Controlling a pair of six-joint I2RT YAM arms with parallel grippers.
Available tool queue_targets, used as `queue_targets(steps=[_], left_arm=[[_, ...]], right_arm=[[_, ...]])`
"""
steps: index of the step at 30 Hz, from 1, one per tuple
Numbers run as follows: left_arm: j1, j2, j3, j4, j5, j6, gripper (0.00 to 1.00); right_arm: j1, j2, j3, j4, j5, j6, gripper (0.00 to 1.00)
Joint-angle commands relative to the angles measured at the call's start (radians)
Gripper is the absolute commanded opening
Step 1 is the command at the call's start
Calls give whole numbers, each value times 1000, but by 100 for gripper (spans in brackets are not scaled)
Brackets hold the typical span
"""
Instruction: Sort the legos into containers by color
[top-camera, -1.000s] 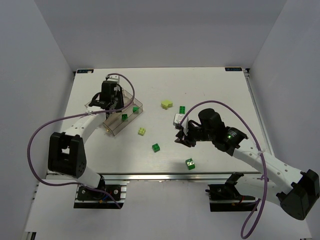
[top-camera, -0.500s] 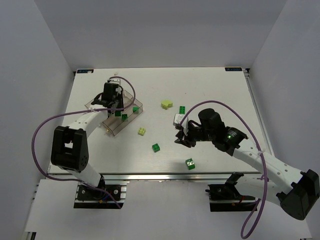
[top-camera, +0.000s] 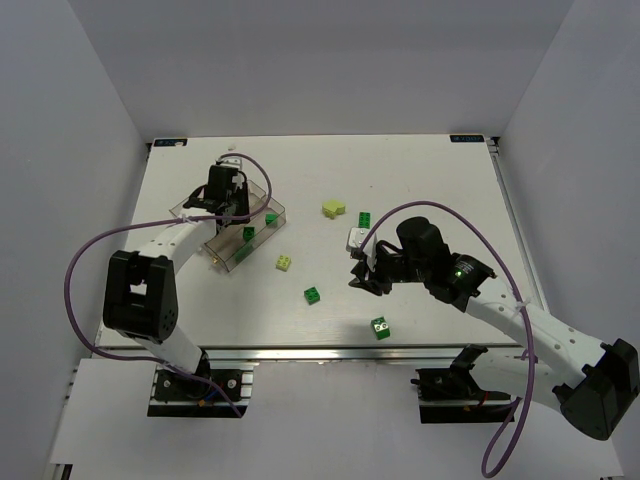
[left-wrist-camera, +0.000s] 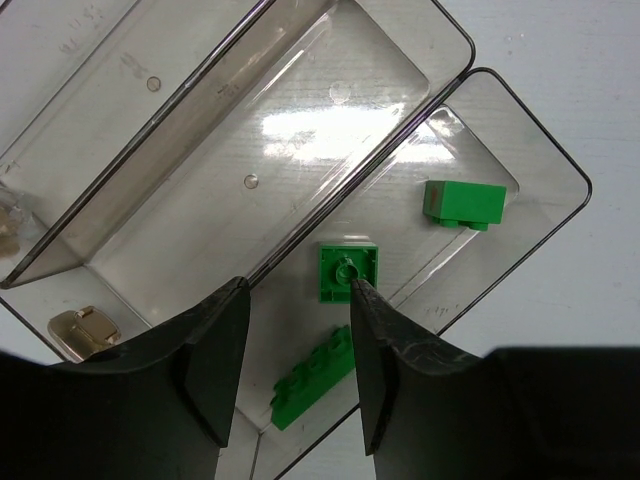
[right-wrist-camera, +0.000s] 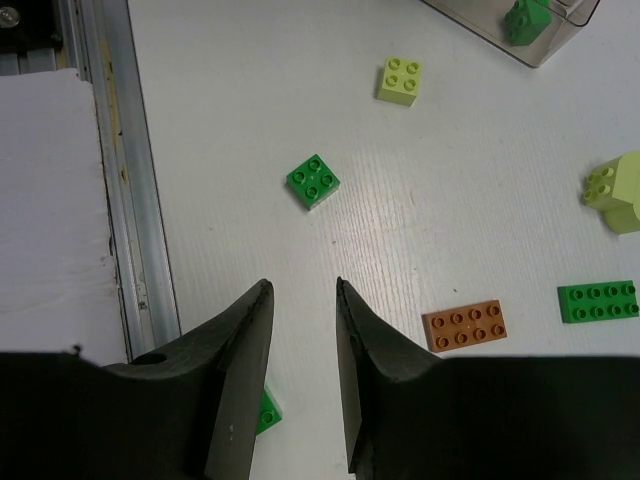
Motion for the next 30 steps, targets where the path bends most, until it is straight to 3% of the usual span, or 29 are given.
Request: queue_targets(steps=[1, 7, 11, 14, 16, 18, 25, 30], left_arm=[[7, -9, 39, -14, 1, -1, 55], [7, -102, 24, -2, 22, -19, 55], [7, -254, -23, 50, 116, -35, 57], [8, -391, -81, 107, 261, -55, 69], [7, -469, -109, 150, 317, -85, 91], [7, -506, -134, 166, 360, -104, 98], [5, -540, -132, 161, 380, -121, 98], [7, -592, -148, 187, 360, -145, 98]], right_arm=[[-2, -4, -5, 24, -11, 2, 38], [-3, -1, -10, 25, -19, -7, 38], [-3, 28, -21, 18, -89, -70, 48], [21, 96, 17, -30, -129, -154, 61], [55, 151, 53, -84, -131, -243, 69], [73, 188, 58, -73, -121, -317, 88], [76, 300, -1, 120, -136, -628, 89], [83, 459, 86, 102, -177, -679, 87]])
